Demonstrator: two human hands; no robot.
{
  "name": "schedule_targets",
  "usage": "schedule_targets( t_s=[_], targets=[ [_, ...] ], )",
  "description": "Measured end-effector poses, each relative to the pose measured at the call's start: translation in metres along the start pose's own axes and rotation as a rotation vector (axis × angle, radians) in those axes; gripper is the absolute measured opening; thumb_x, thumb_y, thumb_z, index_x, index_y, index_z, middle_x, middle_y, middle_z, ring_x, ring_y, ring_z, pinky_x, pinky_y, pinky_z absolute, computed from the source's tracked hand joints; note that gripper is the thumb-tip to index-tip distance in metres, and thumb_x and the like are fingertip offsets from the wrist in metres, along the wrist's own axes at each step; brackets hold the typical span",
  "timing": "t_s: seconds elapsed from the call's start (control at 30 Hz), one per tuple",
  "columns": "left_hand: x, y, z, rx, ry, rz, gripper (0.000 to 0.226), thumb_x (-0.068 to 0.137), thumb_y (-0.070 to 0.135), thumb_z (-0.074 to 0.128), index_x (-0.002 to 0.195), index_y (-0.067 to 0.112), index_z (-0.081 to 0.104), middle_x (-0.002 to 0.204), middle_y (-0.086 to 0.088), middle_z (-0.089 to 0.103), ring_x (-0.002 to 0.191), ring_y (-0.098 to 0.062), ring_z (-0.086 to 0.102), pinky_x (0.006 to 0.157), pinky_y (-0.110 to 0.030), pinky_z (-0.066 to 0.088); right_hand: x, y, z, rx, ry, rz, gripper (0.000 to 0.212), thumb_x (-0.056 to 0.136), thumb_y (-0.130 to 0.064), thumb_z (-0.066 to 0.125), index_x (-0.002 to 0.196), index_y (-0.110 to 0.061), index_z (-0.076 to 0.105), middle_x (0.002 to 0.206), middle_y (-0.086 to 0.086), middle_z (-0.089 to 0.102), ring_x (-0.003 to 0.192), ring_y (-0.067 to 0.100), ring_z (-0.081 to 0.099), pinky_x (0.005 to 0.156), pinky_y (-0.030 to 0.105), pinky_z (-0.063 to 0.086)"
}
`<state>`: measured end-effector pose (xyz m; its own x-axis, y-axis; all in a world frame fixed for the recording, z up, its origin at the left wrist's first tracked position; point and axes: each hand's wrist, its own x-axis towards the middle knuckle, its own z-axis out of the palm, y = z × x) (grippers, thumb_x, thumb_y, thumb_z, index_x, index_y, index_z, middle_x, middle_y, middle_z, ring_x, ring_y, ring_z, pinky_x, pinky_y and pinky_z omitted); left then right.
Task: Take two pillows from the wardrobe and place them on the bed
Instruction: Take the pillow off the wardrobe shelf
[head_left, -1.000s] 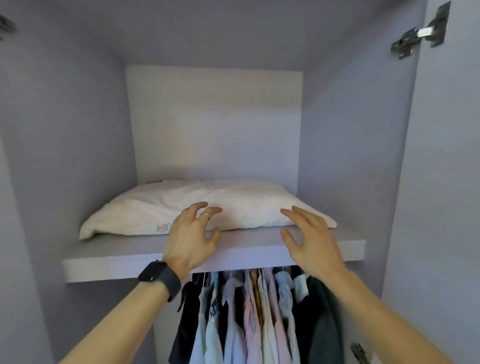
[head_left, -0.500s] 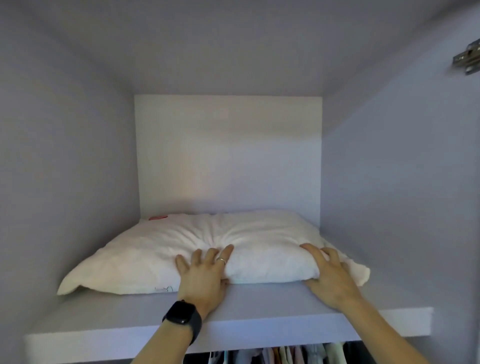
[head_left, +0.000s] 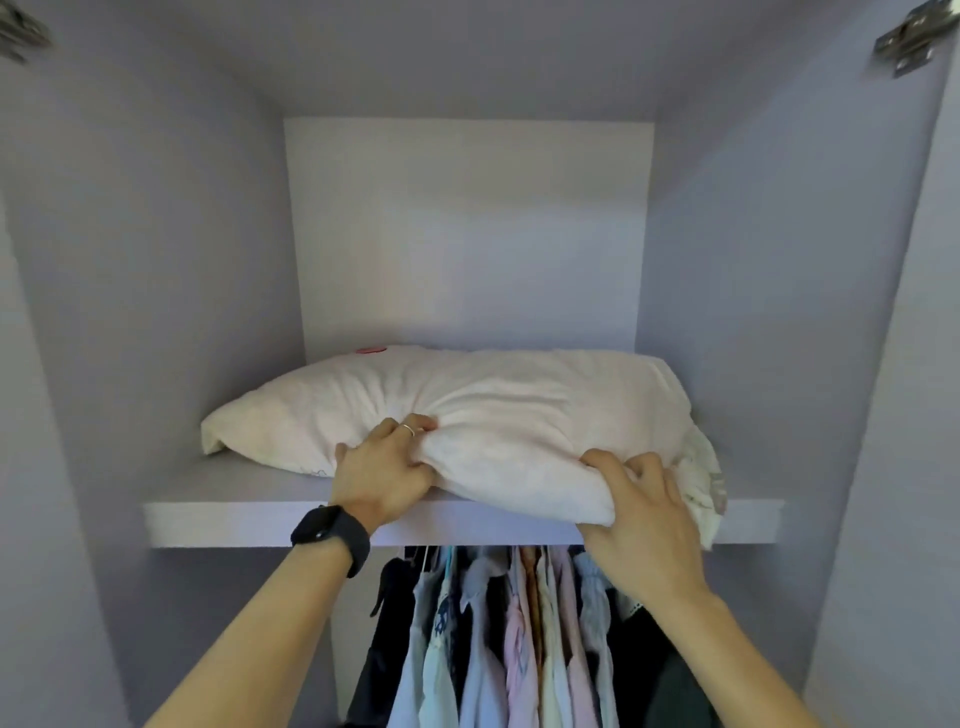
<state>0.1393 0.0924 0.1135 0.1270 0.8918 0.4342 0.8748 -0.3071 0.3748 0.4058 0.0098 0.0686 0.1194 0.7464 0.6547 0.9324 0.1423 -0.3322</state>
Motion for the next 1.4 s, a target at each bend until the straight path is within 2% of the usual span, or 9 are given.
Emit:
schedule_targets(
  t_s=[0.2,0.37,0.47,0.6,0.77,0.87,1.03,1.2,1.4],
  targets=[
    [-0.076,0.004,-0.017,-0.515,0.068,-0.19,0.032,0.095,0.045,0.034,0.112,0.043,0.061,0.132,0.013,0.051,0.116,-0.011,0.047,0.098,-0.035,0.036,-0.114,-0.056,0.01,0.152,0.014,0.017,0.064,0.056,-0.026,0.077,0.111,-0.04,0.05,0.098,-0.008,0.037,0.078,0.016,0.052,0.051,0.027,0.04],
    [-0.123,0.022,-0.011,-0.624,0.074,-0.376,0.055,0.081,0.07,0.06,0.129,0.045,0.048,0.145,0.004,0.026,0.118,-0.022,0.045,0.099,-0.037,0.043,-0.176,-0.081,0.028,0.171,-0.171,0.04,0.057,0.065,-0.029,0.073,0.115,-0.039,0.045,0.102,-0.004,0.039,0.083,0.022,0.055,0.05,0.035,0.049],
    [-0.138,0.025,0.001,-0.72,0.117,-0.407,0.08,0.072,0.058,0.077,0.139,0.05,0.033,0.14,-0.003,0.04,0.12,-0.027,0.052,0.098,-0.047,0.051,-0.188,-0.093,0.014,0.175,-0.335,-0.013,0.05,0.081,-0.042,0.062,0.125,-0.043,0.038,0.11,-0.004,0.037,0.094,0.022,0.054,0.061,0.035,0.05],
    [-0.142,0.017,-0.003,-0.719,0.129,-0.408,0.08,0.075,0.042,0.081,0.139,0.048,0.033,0.134,-0.008,0.049,0.117,-0.03,0.055,0.099,-0.047,0.051,-0.171,-0.086,-0.027,0.12,-0.483,-0.121,0.04,0.094,-0.055,0.043,0.133,-0.046,0.037,0.115,-0.006,0.053,0.096,0.021,0.061,0.075,0.033,0.05],
    [-0.118,0.007,-0.021,-0.675,0.031,-0.46,0.06,0.082,0.041,0.073,0.133,0.042,0.04,0.137,-0.005,0.033,0.117,-0.03,0.047,0.105,-0.043,0.043,-0.068,-0.079,-0.073,0.057,-0.108,-0.06,0.039,0.091,-0.063,0.046,0.124,-0.043,0.052,0.121,-0.013,0.054,0.108,0.017,0.059,0.08,0.035,0.051],
    [-0.088,0.007,-0.034,-0.476,0.05,-0.492,0.041,0.085,0.059,0.054,0.118,0.036,0.047,0.143,-0.008,0.031,0.129,-0.034,0.037,0.107,-0.048,0.04,0.022,-0.073,-0.076,0.082,-0.057,0.019,0.041,0.09,-0.063,0.05,0.121,-0.037,0.057,0.128,-0.005,0.052,0.123,0.024,0.047,0.089,0.039,0.047],
    [-0.028,0.012,-0.052,-0.36,0.091,-0.579,0.074,0.087,0.067,0.045,0.145,0.024,0.029,0.145,-0.016,0.032,0.135,-0.04,0.031,0.108,-0.051,0.034,0.141,-0.056,-0.056,0.0,-0.185,0.209,0.065,0.087,-0.074,0.043,0.134,-0.031,0.051,0.138,0.009,0.048,0.13,0.036,0.04,0.105,0.046,0.04],
    [0.018,0.003,-0.041,-0.432,-0.033,-0.721,0.107,0.079,0.083,0.037,0.157,0.019,0.001,0.154,-0.02,0.032,0.138,-0.041,0.035,0.113,-0.049,0.032,0.157,-0.047,-0.009,-0.051,-0.384,0.342,0.095,0.072,-0.094,0.026,0.151,-0.041,0.024,0.156,0.01,0.031,0.141,0.04,0.03,0.114,0.055,0.028],
    [0.003,0.013,-0.001,-0.265,0.109,-0.719,0.103,0.073,0.09,0.028,0.155,0.033,0.001,0.15,-0.018,0.032,0.133,-0.037,0.033,0.101,-0.056,0.031,0.123,-0.034,0.02,0.01,-0.475,0.405,0.103,0.053,-0.106,0.022,0.146,-0.062,0.012,0.158,0.006,0.029,0.141,0.035,0.035,0.115,0.054,0.025]
  ],
)
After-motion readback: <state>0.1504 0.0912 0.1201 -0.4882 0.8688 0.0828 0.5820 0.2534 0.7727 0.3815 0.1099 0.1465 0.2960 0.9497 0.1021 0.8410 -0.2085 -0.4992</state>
